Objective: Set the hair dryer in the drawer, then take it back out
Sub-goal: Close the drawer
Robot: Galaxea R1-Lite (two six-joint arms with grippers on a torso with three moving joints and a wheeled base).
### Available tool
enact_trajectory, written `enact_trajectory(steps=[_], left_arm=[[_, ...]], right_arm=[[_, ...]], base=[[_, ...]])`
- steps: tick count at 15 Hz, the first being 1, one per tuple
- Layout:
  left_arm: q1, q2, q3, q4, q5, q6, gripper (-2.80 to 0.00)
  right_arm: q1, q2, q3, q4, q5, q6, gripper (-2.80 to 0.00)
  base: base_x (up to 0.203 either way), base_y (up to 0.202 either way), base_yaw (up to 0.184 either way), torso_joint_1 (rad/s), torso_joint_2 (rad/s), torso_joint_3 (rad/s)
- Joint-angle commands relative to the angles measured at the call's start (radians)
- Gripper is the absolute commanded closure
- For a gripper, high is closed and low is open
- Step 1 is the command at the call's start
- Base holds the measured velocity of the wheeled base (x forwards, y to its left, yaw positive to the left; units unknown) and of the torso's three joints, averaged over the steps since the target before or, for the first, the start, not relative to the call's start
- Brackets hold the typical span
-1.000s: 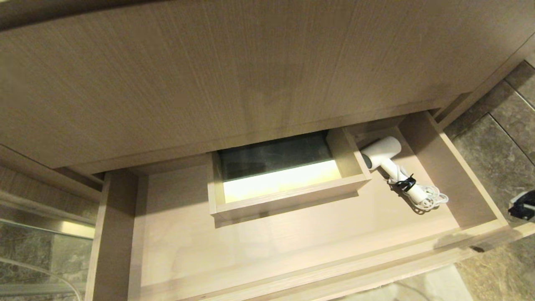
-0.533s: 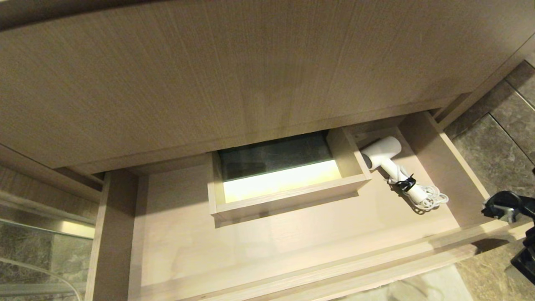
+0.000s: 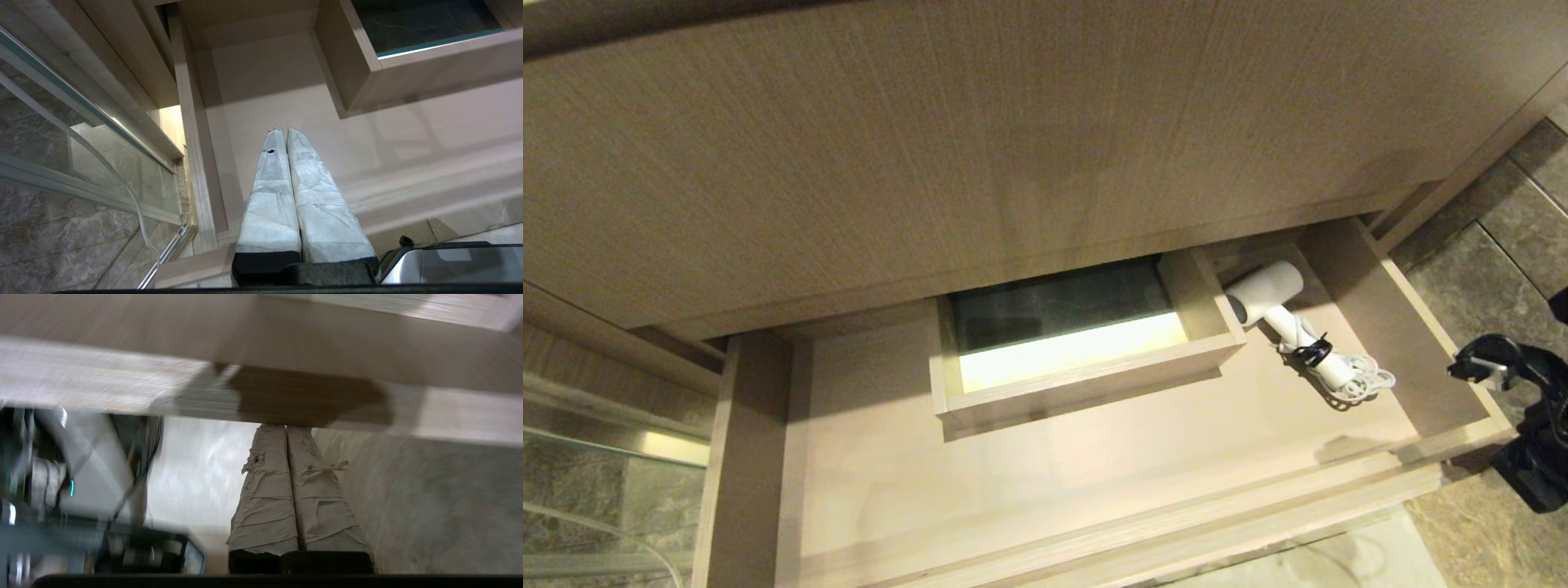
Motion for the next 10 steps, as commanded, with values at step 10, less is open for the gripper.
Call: enact_trajectory(steps=[10], left_arm=[[0.000,0.000,0.000,0.000,0.001,-0.001,0.00]], right_arm=[[0.087,0.123,-0.103,-0.514,-0.003,0.347,0.00]], base=[[0.000,0.000,0.000,0.000,0.00,0.000]])
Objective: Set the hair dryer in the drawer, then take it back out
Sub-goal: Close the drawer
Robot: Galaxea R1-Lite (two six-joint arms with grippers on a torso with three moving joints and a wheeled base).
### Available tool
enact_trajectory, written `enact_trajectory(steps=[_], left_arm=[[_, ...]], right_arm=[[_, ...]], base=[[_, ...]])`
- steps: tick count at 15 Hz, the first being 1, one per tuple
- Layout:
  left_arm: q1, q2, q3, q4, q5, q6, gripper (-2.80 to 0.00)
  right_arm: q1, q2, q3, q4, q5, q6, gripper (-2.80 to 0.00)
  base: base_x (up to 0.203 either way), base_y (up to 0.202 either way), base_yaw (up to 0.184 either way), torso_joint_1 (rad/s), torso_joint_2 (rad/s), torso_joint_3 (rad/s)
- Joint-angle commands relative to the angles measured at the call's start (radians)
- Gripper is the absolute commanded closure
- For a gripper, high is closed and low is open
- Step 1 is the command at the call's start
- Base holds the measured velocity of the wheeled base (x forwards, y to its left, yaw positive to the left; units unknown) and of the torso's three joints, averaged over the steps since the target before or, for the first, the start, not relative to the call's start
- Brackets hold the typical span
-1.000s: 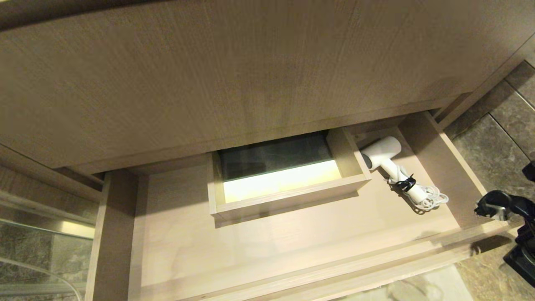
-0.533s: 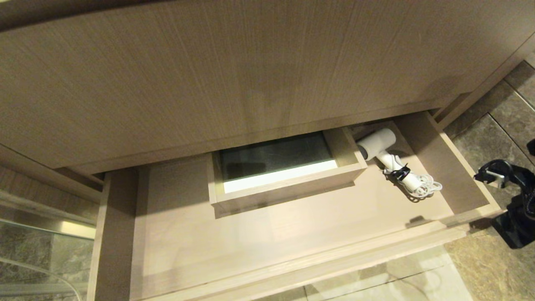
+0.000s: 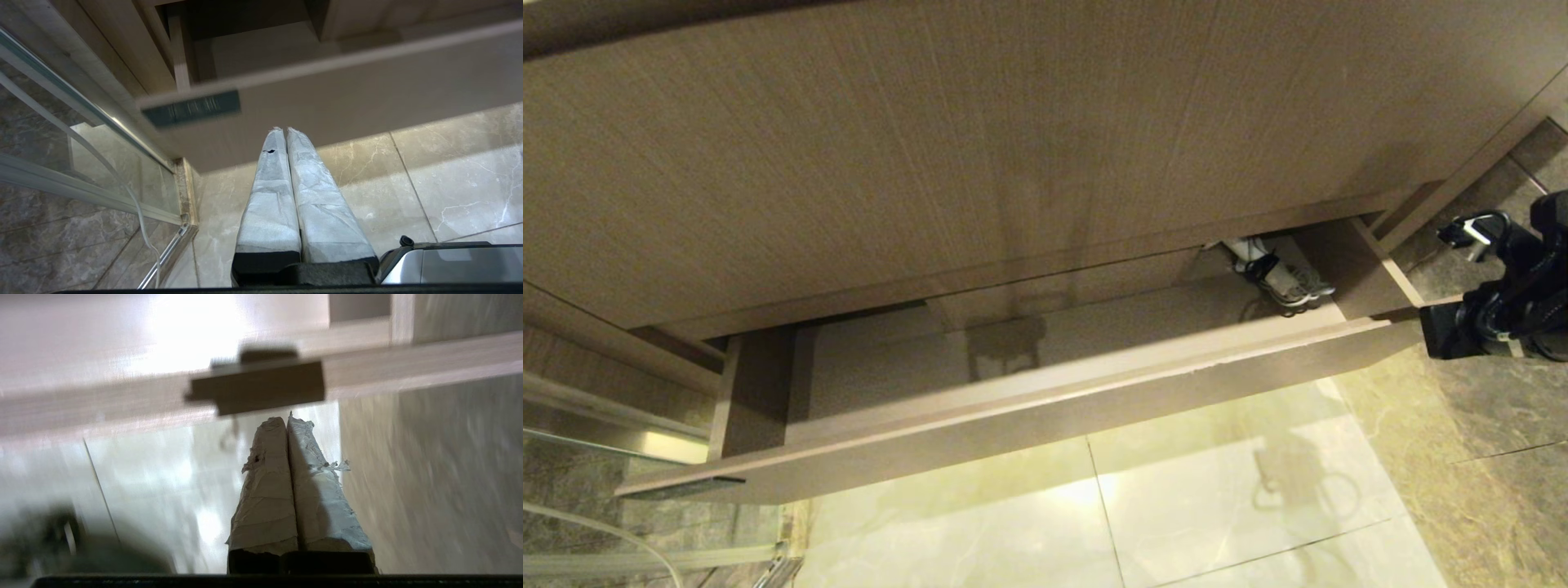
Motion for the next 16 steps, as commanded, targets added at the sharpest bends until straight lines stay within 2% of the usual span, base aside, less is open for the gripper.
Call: enact_trajectory(steps=[1,4,6,8,12,16], left_arm=[[0.000,0.000,0.000,0.000,0.000,-0.001,0.00],[0.000,0.000,0.000,0.000,0.001,-0.001,0.00],[0.000,0.000,0.000,0.000,0.000,-0.001,0.00],[0.000,0.000,0.000,0.000,0.001,-0.001,0.00],[0.000,0.000,0.000,0.000,0.001,-0.001,0.00],[0.000,0.000,0.000,0.000,0.001,-0.001,0.00]], right_arm=[[0.011,0.053,-0.036,-0.032,0.000,0.023,0.00],[0.019,0.101,-0.068,-0.183,-0.007,0.077,0.00],[0.018,0.124,-0.105,-0.207,-0.008,0.084,0.00],[0.017,0.145,-0.130,-0.238,-0.007,0.128,0.00],[0.008,0.101,-0.122,-0.200,0.003,0.121,0.00],[0.012,0.068,-0.029,-0.155,0.008,0.100,0.00]], base=[[0.000,0.000,0.000,0.000,0.00,0.000],[0.000,0.000,0.000,0.000,0.00,0.000],[0.000,0.000,0.000,0.000,0.00,0.000],[0.000,0.000,0.000,0.000,0.00,0.000],[0.000,0.000,0.000,0.000,0.00,0.000],[0.000,0.000,0.000,0.000,0.00,0.000]])
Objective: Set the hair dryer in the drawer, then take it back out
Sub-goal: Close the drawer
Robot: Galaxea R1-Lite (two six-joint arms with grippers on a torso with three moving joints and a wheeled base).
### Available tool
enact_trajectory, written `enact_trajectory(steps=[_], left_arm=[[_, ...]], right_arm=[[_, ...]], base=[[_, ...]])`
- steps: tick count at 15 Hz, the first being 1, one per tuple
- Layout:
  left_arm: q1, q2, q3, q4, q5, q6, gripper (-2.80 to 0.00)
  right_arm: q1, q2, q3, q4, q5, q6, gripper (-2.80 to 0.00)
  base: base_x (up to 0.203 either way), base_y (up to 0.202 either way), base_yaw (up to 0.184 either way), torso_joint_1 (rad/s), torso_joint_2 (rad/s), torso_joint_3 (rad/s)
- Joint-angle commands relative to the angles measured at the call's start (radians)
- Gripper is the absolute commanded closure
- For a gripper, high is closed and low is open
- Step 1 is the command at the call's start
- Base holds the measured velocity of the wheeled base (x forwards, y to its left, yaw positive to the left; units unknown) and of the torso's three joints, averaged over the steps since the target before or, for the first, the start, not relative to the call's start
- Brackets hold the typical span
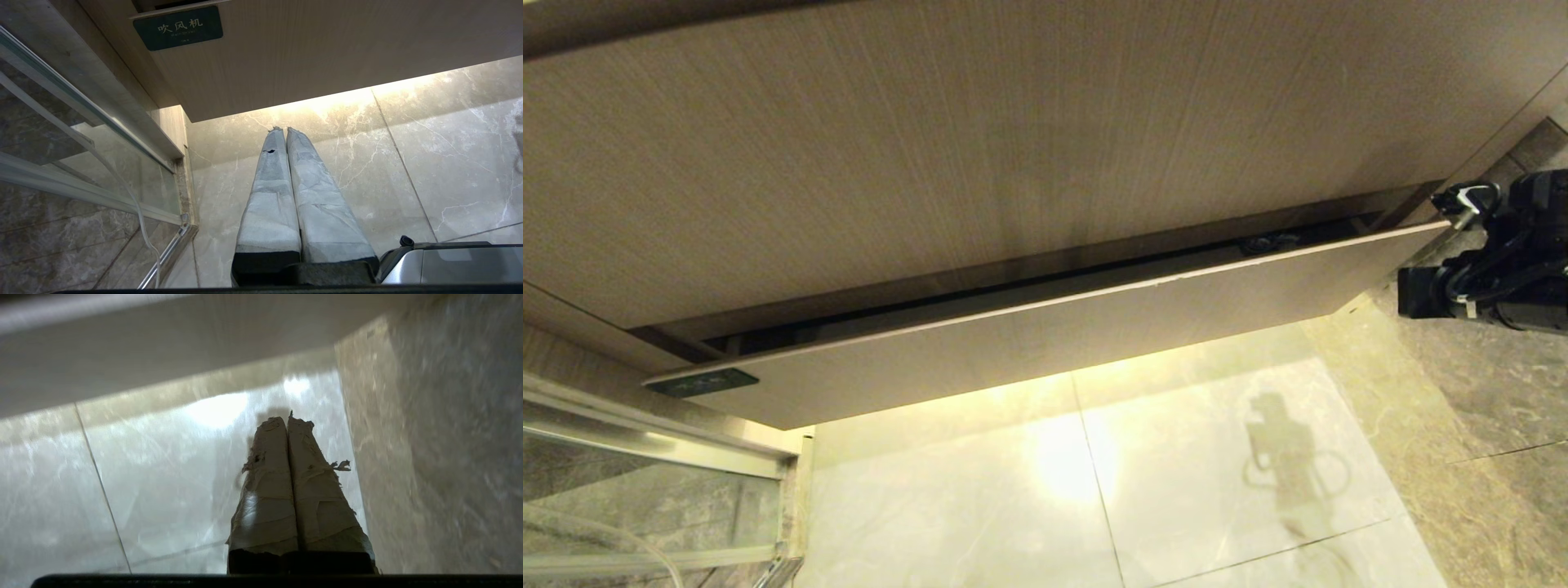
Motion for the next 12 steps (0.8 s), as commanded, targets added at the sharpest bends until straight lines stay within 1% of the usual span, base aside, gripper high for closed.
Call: enact_trajectory(steps=[1,3,5,9,10,12], left_arm=[[0.000,0.001,0.000,0.000,0.001,-0.001,0.00],[0.000,0.002,0.000,0.000,0.000,-0.001,0.00],[0.000,0.000,0.000,0.000,0.001,-0.001,0.00],[0.000,0.002,0.000,0.000,0.000,-0.001,0.00],[0.000,0.000,0.000,0.000,0.001,-0.001,0.00],[0.000,0.001,0.000,0.000,0.000,-0.001,0.00]], right_arm=[[0.001,0.009,0.013,0.014,0.000,-0.001,0.00],[0.001,0.071,-0.015,0.033,0.006,-0.002,0.00],[0.001,0.146,-0.092,0.014,0.023,-0.003,0.00],[0.000,0.270,-0.246,-0.060,0.034,-0.005,0.00],[-0.002,0.284,-0.268,-0.070,0.039,-0.007,0.00],[-0.003,0.302,-0.279,-0.154,0.042,-0.006,0.00]], base=[[0.000,0.000,0.000,0.000,0.00,0.000],[0.000,0.000,0.000,0.000,0.00,0.000],[0.000,0.000,0.000,0.000,0.00,0.000],[0.000,0.000,0.000,0.000,0.00,0.000],[0.000,0.000,0.000,0.000,0.00,0.000],[0.000,0.000,0.000,0.000,0.00,0.000]])
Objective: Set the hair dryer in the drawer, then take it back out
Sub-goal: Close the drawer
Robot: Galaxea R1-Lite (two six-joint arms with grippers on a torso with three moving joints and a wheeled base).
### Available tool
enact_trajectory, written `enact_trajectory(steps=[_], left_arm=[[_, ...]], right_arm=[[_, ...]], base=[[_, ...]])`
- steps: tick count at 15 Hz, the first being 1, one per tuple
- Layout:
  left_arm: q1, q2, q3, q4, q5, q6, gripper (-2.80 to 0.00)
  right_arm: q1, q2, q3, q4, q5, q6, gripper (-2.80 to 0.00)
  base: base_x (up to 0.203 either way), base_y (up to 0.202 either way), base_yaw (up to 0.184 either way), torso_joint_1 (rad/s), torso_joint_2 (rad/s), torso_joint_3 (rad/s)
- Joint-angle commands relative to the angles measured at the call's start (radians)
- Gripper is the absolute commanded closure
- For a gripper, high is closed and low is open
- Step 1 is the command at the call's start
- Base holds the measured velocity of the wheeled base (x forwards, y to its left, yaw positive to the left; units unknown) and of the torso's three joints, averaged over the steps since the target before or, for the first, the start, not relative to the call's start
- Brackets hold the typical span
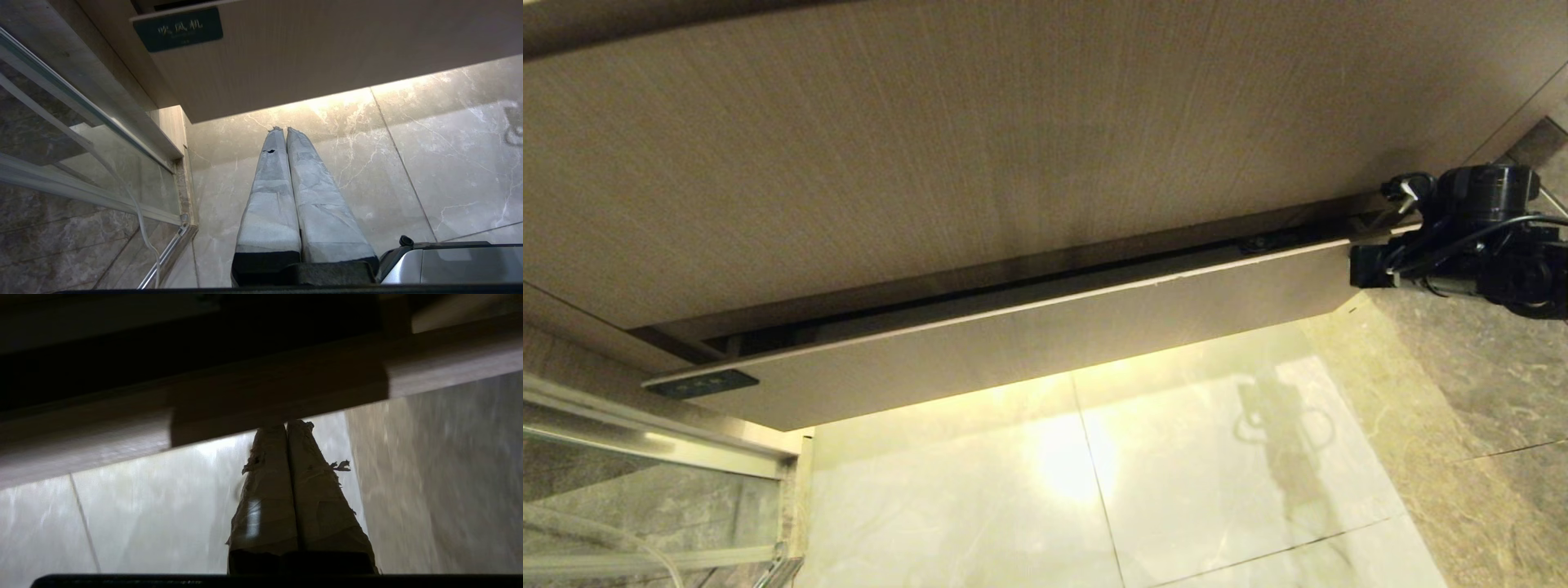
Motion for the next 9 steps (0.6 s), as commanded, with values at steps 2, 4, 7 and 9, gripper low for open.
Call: enact_trajectory(steps=[2,4,7,9], left_arm=[[0.000,0.000,0.000,0.000,0.001,0.000,0.00],[0.000,0.002,0.000,0.000,0.001,0.000,0.00],[0.000,0.002,0.000,0.000,0.001,0.000,0.00],[0.000,0.001,0.000,0.000,0.001,0.000,0.00]], right_arm=[[0.000,0.059,-0.031,-0.160,0.002,-0.001,0.00],[-0.001,0.094,-0.062,-0.217,0.000,-0.004,0.00],[-0.009,0.090,-0.076,-0.186,0.003,-0.004,0.00],[-0.009,0.022,0.000,-0.067,0.009,-0.012,0.00]], base=[[0.000,0.000,0.000,0.000,0.00,0.000],[0.000,0.000,0.000,0.000,0.00,0.000],[0.000,0.000,0.000,0.000,0.00,0.000],[0.000,0.000,0.000,0.000,0.00,0.000]])
